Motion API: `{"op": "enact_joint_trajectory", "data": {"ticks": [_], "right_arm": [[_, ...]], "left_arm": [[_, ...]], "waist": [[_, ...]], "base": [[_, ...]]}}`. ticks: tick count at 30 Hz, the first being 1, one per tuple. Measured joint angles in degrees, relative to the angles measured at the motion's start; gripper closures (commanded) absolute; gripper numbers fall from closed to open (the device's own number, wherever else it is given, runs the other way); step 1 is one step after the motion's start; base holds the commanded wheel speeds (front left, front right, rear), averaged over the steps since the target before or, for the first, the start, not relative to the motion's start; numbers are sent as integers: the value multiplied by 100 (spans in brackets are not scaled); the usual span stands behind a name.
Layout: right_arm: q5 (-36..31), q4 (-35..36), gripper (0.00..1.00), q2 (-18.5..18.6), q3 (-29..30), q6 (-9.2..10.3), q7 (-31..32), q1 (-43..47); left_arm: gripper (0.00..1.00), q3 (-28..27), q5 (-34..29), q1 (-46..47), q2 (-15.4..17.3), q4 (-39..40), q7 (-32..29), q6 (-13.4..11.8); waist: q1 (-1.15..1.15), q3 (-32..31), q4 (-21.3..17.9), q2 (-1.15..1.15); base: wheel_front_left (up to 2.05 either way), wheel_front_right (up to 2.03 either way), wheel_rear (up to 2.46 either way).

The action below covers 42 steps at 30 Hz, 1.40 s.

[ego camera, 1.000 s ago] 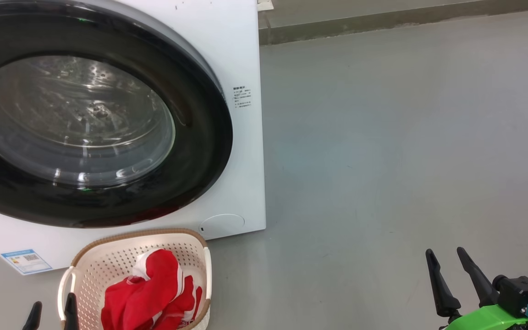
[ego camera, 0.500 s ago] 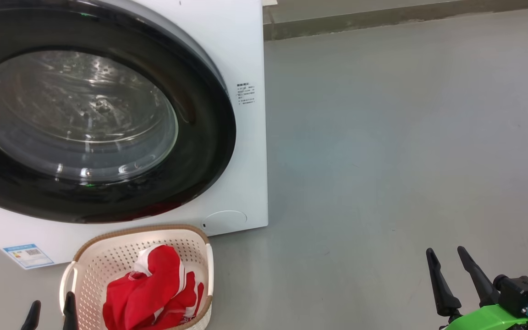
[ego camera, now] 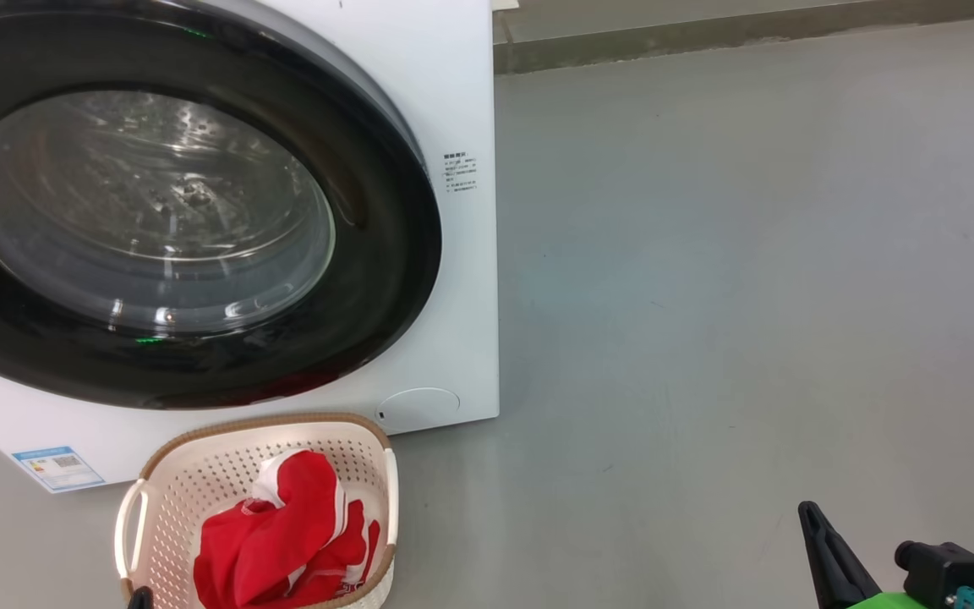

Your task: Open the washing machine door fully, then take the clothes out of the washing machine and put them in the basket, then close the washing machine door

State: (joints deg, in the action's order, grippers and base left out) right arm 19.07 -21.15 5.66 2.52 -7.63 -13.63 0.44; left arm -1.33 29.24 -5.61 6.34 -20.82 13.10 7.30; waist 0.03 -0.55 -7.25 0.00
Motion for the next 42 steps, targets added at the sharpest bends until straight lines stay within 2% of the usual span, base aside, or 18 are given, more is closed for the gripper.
{"op": "enact_joint_trajectory", "data": {"ticks": [42], "right_arm": [[2516,186,100,-85,182,0,708,-44]], "left_arm": [[100,-82,2167,276,-122,163,-658,0]], "waist": [[-2,32,254,0]], "base": [[0,0,0]]}}
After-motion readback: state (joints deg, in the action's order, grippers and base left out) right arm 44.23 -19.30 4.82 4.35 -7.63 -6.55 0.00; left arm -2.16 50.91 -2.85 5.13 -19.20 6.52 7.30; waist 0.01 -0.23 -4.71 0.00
